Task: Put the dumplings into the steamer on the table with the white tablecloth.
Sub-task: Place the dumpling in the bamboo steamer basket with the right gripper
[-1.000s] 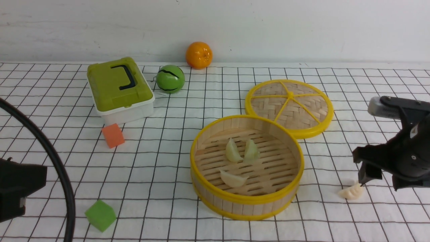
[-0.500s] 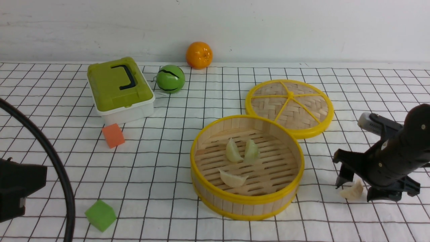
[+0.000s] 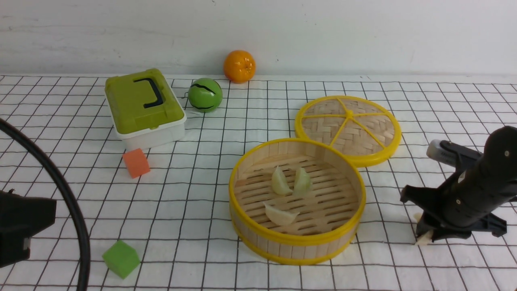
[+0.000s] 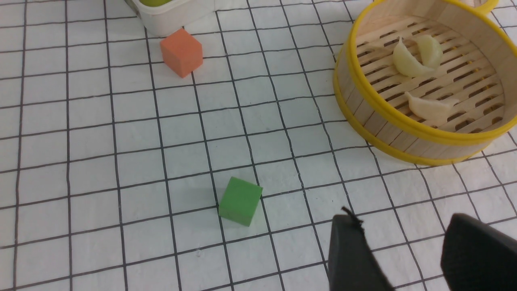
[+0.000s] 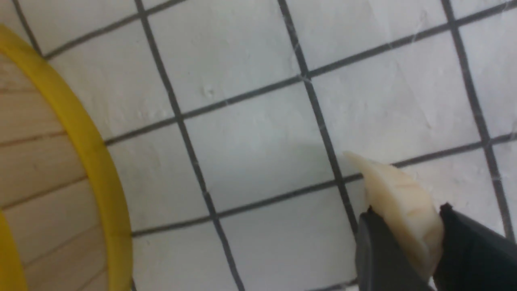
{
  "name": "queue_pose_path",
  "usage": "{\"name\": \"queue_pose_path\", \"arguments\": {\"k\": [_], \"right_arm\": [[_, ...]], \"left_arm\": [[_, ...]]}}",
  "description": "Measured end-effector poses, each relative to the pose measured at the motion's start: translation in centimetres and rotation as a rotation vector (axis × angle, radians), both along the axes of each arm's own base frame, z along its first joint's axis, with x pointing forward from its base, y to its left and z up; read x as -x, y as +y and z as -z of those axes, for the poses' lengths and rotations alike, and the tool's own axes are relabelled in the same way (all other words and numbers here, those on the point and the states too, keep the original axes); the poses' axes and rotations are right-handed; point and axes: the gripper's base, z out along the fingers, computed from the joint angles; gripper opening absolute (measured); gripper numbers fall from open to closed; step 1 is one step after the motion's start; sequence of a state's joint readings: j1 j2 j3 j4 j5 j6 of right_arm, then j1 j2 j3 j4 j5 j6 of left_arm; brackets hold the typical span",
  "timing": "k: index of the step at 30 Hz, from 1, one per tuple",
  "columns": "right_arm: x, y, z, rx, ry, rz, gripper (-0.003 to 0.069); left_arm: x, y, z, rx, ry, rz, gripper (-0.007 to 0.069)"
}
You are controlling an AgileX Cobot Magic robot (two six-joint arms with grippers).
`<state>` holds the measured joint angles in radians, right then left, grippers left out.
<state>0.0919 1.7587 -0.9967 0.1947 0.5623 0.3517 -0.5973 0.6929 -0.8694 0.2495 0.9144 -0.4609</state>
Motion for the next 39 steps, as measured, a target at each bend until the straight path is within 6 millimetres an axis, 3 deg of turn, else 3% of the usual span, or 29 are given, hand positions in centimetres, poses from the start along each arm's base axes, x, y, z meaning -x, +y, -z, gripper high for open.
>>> {"name": "queue_pose_path", "arguments": {"k": [4,7,8,9,13,17,21,28,31,33,39], "right_arm": [[0.0,0.5,-2.8,0.027,-0.019,-0.151,0.0176],[-0.1,2.8,-8.6,0.027,-0.123,-0.351,0.0176],[-0.1,3.1,-8.9,0.023,-0.131,-0.361,0.0176],[-0.2,4.7,-11.0,0.011,-0.173,-0.445,0.0176],[0.1,9.3,-13.5,-0.008,-0.24,-0.621,0.0176],[0.1,12.3,-12.4,-0.013,-0.231,-0.702,0.0176],[-1.2,14.2,-8.9,-0.007,-0.194,-0.719,0.0176],[-3.2,14.9,-4.0,0.012,-0.132,-0.704,0.0176],[-3.3,15.0,-3.0,0.013,-0.11,-0.704,0.0178],[-3.4,15.0,-2.7,0.015,-0.104,-0.704,0.0208],[-3.3,15.1,-3.2,0.006,-0.076,-0.706,0.0434]], "left_arm": [[0.1,0.1,0.1,-0.007,0.011,-0.003,0.0316],[0.1,0.1,0.1,-0.01,0.018,-0.005,0.0316],[0.1,0.1,0.1,-0.01,0.018,-0.005,0.0316],[0.1,0.1,0.1,-0.01,0.017,-0.005,0.0316],[0.1,0.1,0.1,-0.01,0.017,-0.005,0.0316],[0.1,0.1,0.1,-0.009,0.016,-0.005,0.0316],[0.0,0.0,0.1,-0.005,0.01,-0.003,0.0316],[0.0,0.0,0.1,-0.004,0.007,-0.002,0.0316],[0.0,0.0,0.0,-0.003,0.006,-0.001,0.0316],[0.0,0.0,0.0,-0.002,0.004,-0.001,0.0316],[0.0,0.0,0.0,0.0,0.001,0.0,0.0316]]}}
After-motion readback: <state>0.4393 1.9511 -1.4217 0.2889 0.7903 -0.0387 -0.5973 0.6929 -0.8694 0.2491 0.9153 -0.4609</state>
